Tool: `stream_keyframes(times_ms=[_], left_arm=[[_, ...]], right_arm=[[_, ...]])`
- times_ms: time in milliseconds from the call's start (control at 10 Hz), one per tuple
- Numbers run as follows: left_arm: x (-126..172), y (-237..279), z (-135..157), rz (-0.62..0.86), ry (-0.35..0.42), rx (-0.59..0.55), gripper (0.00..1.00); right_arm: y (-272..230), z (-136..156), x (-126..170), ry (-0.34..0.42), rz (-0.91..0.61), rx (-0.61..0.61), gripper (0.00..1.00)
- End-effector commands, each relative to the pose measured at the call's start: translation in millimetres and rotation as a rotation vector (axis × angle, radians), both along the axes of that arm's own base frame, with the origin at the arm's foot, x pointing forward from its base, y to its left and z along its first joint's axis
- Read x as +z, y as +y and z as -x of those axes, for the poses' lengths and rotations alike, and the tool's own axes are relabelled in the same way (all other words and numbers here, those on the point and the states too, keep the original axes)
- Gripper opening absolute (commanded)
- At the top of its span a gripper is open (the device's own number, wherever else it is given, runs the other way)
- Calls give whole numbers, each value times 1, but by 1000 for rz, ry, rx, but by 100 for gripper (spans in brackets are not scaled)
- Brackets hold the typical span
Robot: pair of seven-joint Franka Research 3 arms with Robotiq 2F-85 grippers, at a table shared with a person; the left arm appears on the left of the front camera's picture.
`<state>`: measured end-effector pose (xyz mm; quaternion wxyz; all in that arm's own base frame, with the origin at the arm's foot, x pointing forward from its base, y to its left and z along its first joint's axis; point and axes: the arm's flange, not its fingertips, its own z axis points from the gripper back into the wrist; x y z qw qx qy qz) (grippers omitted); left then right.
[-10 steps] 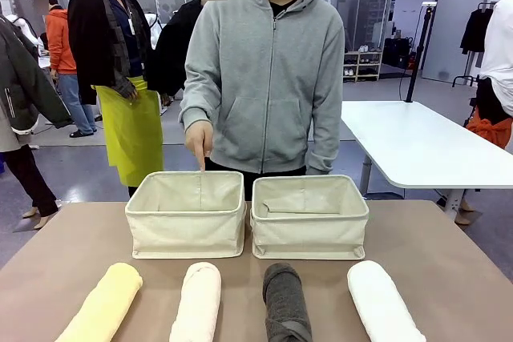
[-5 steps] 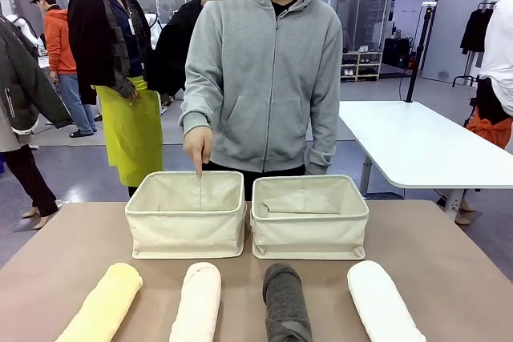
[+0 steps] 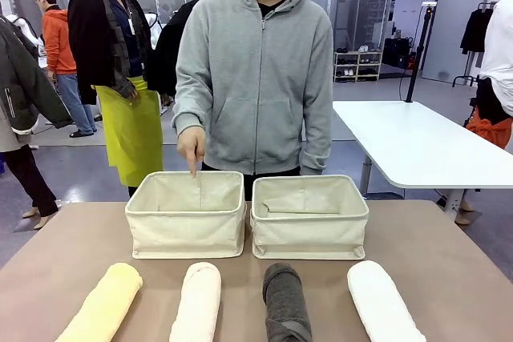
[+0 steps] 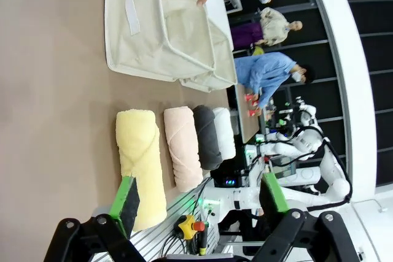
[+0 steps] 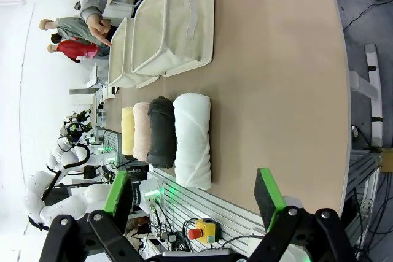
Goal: Divide the towels into two baskets.
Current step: Pick up one hotel-folded towel and place it in the Fabric basket indicated by the person.
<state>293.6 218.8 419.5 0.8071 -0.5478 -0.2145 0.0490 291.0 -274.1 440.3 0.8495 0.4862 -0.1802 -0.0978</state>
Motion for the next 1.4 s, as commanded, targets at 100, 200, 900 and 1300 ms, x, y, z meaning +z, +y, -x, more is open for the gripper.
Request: stream_keyframes(times_ms=[100, 200, 900, 1300], left_arm=[[23, -64, -14, -236, 101, -80, 100], [26, -86, -18, -286, 118, -129, 100], [12, -224, -13, -776, 279, -330, 100], [-30, -256, -2, -876, 414, -202, 100]], right_arm=[[0, 2, 2, -10, -10, -3, 100], [0, 2, 2, -10, -10, -3, 100], [0, 2, 2, -10, -10, -3, 100], [0, 2, 2, -10, -10, -3, 100]])
